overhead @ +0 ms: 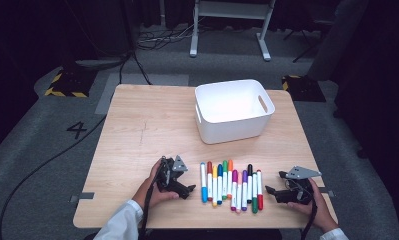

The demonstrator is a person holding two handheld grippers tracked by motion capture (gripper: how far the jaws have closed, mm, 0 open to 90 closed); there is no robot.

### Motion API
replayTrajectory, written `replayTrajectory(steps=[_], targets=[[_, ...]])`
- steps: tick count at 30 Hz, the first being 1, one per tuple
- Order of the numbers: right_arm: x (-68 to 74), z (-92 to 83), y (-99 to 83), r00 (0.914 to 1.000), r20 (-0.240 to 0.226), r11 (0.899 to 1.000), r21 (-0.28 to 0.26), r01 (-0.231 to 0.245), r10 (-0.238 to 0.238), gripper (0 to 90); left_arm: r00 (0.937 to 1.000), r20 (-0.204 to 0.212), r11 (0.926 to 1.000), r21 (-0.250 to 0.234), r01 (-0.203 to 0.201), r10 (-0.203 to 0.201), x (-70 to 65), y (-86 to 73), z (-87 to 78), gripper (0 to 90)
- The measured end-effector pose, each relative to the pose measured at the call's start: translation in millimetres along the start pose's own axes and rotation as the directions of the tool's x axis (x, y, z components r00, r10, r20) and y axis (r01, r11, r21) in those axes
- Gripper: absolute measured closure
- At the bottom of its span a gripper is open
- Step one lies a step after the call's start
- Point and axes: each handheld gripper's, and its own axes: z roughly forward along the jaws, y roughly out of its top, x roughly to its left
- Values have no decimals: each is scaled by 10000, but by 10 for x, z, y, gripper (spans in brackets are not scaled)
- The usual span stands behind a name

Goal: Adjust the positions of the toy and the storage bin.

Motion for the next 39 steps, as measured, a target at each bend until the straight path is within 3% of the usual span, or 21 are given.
replayTrajectory(steps=[4,13,16,20,29,33,39], targets=[[18,2,-2,10000,48,10000,-30,9,-9,155,9996,204,9998,6,-210,210,-73,108,94,0],[35,1,7,9995,308,10000,7,5,-6,151,9998,141,9999,-17,-144,145,-169,254,221,3],[2,-7,6,9986,526,9999,45,-94,91,151,9999,138,9999,-11,-101,101,-192,301,261,0],[-93,-15,-12,9960,676,9983,57,-589,583,152,9998,144,9999,-43,-129,130,-216,374,326,0],[-291,-29,-29,9812,1553,9934,-65,-1149,1145,157,9996,212,9998,-58,-167,168,-189,583,502,0],[-361,-37,-31,9774,1753,9928,-56,-1194,1185,157,9998,194,9999,-35,-98,99,-132,705,601,0],[-414,-52,-64,9702,1837,9874,-196,-1571,1580,162,9997,222,9999,-49,-135,136,-102,765,652,0]])
